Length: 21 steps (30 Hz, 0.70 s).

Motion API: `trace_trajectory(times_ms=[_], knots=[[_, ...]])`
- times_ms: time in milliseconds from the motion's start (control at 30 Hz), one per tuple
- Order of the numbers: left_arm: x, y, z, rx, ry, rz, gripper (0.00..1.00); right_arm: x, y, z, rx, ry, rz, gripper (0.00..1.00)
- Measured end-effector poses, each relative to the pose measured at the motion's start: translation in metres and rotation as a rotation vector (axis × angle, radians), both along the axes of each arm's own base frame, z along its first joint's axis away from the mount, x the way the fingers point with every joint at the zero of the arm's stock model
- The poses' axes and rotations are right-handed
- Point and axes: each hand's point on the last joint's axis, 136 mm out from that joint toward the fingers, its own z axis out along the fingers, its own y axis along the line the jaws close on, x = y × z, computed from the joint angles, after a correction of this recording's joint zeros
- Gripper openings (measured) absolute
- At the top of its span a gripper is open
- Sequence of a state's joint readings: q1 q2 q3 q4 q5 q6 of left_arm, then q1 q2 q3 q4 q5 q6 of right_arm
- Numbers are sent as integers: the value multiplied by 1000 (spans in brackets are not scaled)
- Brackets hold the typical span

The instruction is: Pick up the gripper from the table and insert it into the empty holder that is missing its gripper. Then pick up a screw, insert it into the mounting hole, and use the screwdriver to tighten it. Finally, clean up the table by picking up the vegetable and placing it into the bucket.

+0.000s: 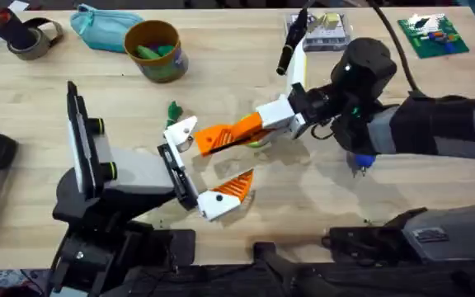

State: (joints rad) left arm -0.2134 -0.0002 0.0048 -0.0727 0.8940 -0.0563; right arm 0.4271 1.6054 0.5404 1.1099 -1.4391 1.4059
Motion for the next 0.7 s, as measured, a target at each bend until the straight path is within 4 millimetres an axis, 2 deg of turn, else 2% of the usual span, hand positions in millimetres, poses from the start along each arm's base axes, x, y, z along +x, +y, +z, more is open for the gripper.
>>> trace_trajectory(times_ms=[267,700], knots=[[0,0,0,0,0,0,988,5,3,-12,-19,38,-19,19],[0,0,0,0,0,0,988,7,5,-12,-12,14,-34,19]])
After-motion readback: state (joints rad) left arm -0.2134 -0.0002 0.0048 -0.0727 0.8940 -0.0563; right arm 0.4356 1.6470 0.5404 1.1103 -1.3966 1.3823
